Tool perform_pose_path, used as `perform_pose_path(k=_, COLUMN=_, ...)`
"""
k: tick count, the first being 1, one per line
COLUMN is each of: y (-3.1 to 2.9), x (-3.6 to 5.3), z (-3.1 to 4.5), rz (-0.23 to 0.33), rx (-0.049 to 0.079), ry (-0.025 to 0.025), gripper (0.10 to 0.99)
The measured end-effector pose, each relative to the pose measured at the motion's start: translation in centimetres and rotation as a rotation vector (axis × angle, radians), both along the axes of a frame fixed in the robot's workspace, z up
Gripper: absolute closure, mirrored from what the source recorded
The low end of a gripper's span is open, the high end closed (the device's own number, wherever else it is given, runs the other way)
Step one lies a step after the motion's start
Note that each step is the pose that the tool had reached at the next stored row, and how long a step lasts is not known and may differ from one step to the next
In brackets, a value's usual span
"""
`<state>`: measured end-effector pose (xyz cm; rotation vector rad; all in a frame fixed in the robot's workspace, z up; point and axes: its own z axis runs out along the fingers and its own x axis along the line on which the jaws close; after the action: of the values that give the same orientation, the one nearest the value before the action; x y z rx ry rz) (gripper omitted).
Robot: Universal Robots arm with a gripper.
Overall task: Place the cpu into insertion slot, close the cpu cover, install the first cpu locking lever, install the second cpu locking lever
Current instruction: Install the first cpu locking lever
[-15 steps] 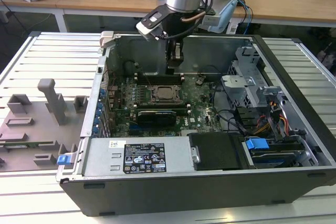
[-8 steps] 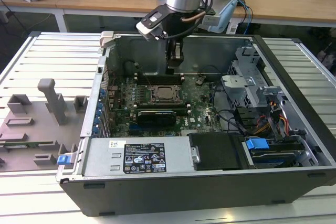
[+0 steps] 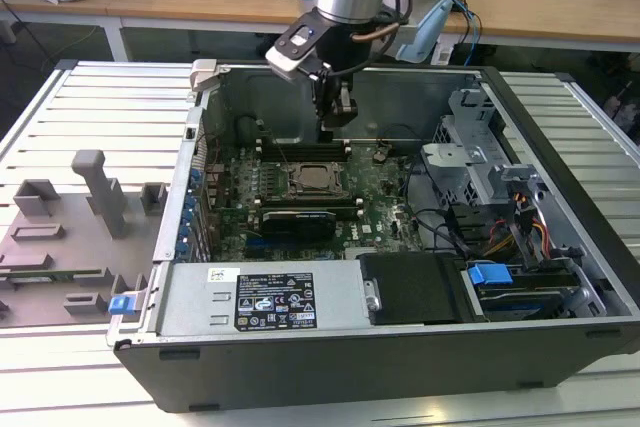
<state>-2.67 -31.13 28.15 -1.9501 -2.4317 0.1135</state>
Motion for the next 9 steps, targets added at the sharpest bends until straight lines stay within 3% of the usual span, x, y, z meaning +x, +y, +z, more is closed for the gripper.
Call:
perform_pose_path(k=1, y=0.00, x=0.00, z=0.00, rz=0.034, rx=0.000, ry=0.0000, gripper=0.980)
perform_pose_path(k=9, y=0.00, x=0.00, z=0.00, rz=0.142, rx=0.000, ry=0.0000, gripper=0.980)
